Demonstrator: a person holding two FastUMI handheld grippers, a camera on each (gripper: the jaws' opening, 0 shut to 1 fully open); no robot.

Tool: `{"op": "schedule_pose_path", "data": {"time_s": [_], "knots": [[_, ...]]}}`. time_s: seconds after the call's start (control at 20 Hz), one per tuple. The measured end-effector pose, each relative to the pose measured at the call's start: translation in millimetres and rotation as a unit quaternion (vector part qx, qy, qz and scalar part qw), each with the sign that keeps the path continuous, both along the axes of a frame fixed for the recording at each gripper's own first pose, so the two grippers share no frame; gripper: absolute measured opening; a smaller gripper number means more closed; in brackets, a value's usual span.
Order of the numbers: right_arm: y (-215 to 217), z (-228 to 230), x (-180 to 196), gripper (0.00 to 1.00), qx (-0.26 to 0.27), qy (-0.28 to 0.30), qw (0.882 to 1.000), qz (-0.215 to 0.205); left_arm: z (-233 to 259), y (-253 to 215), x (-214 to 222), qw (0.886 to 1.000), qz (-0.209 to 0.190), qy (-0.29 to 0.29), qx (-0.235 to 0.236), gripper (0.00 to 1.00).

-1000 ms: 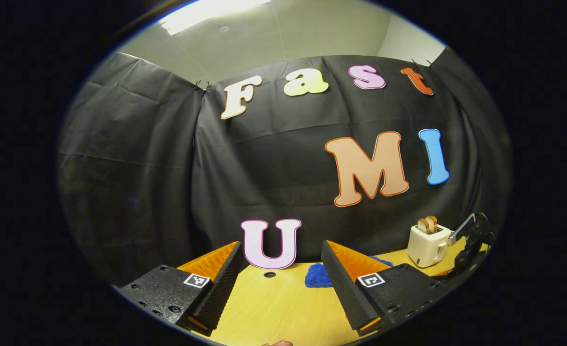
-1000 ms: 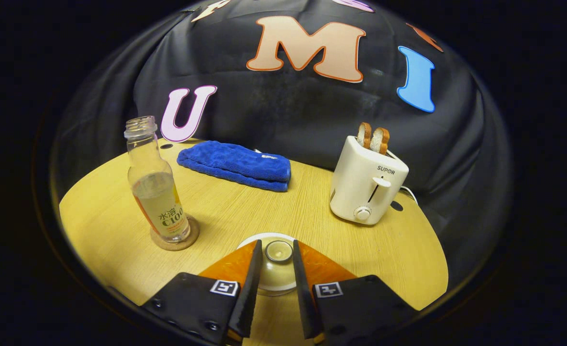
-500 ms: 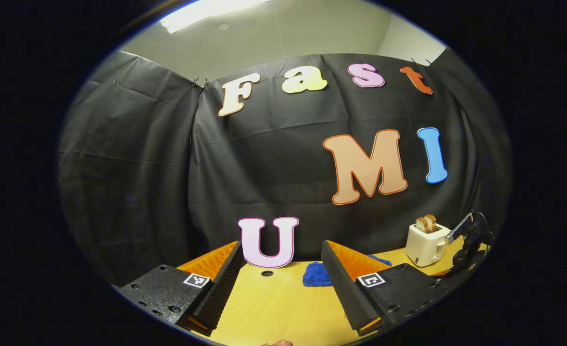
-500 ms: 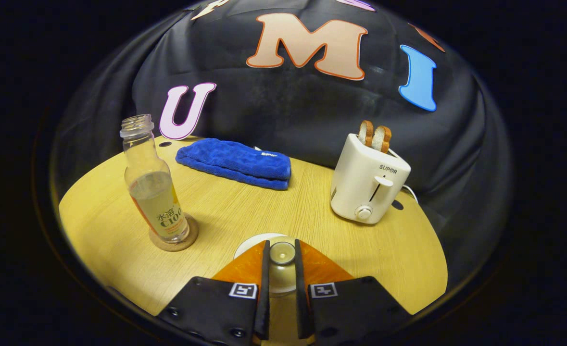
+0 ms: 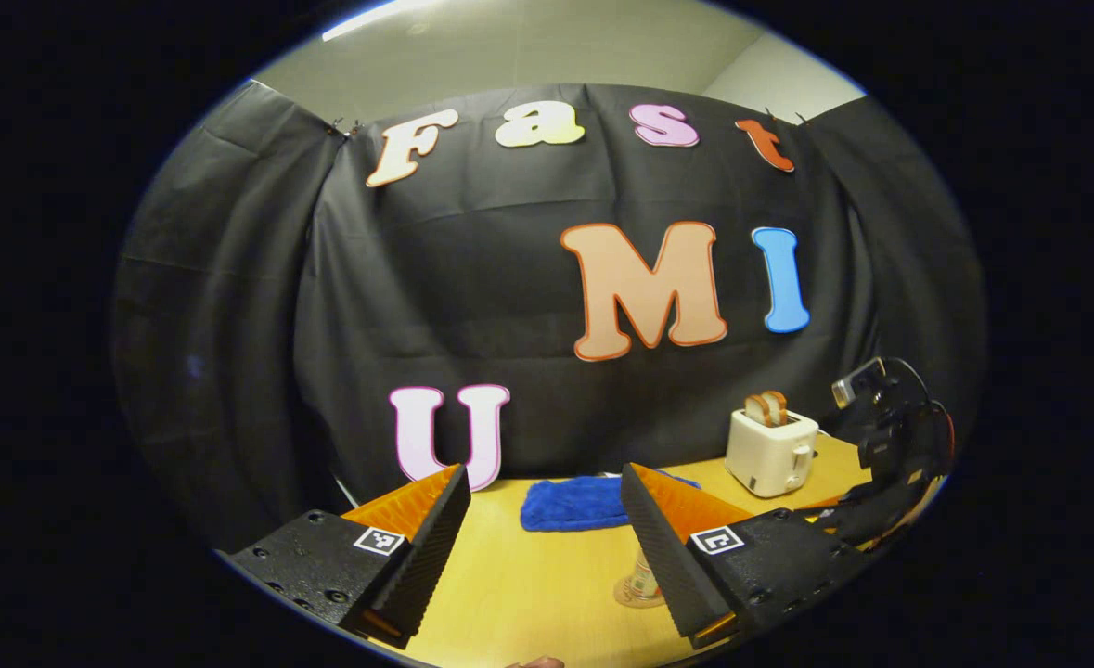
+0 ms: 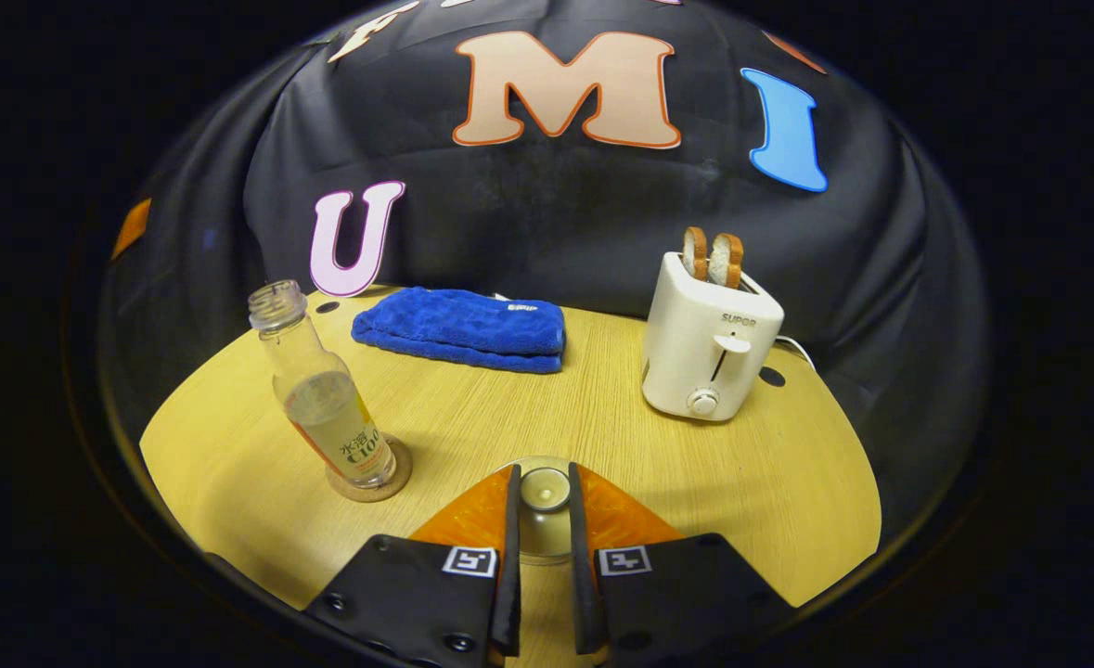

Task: Open the teacup lid with one hand, grasp the water bottle and pour water into the teacup with the other hand; after pouring, place the water bottle on the coaster and then close the teacup lid.

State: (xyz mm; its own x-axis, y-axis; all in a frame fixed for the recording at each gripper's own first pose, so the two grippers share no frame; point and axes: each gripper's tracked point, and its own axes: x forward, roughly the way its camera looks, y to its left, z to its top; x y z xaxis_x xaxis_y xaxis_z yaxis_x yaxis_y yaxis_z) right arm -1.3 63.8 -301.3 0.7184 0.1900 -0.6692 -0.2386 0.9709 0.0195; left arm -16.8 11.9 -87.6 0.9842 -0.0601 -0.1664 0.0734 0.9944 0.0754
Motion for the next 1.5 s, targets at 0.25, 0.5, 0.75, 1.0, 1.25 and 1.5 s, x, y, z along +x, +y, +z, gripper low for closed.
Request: {"op": "schedule_pose_path", "data": {"time_s": [0.25, 0.5, 0.75, 1.0, 1.25, 1.5], "knots": [[-19.3, 18.1, -5.0, 0.27, 0.007, 0.004, 0.999, -0.034, -45.0, -32.6, -1.0, 0.998, -0.057, 0.031, -0.004, 0.96], [-39.4, 42.6, -9.4, 0.25, -0.002, -0.007, 0.999, -0.051, -83.7, -55.2, 1.5, 0.994, -0.099, 0.055, -0.003, 0.95], [-46.0, 57.6, -17.2, 0.25, -0.001, -0.009, 0.998, -0.066, -121.6, -69.0, 4.5, 0.989, -0.121, 0.086, -0.001, 0.95], [-45.5, 67.7, -23.3, 0.24, -0.002, -0.012, 0.998, -0.067, -166.5, -79.0, 2.7, 0.983, -0.132, 0.131, -0.007, 0.96], [-58.0, 71.2, -28.4, 0.24, -0.006, -0.009, 0.996, -0.088, -203.0, -93.5, 11.3, 0.975, -0.154, 0.159, 0.017, 0.96], [-75.1, 73.4, -33.6, 0.24, -0.020, -0.006, 0.994, -0.105, -219.8, -96.6, 25.1, 0.972, -0.160, 0.168, 0.032, 0.98]]}}
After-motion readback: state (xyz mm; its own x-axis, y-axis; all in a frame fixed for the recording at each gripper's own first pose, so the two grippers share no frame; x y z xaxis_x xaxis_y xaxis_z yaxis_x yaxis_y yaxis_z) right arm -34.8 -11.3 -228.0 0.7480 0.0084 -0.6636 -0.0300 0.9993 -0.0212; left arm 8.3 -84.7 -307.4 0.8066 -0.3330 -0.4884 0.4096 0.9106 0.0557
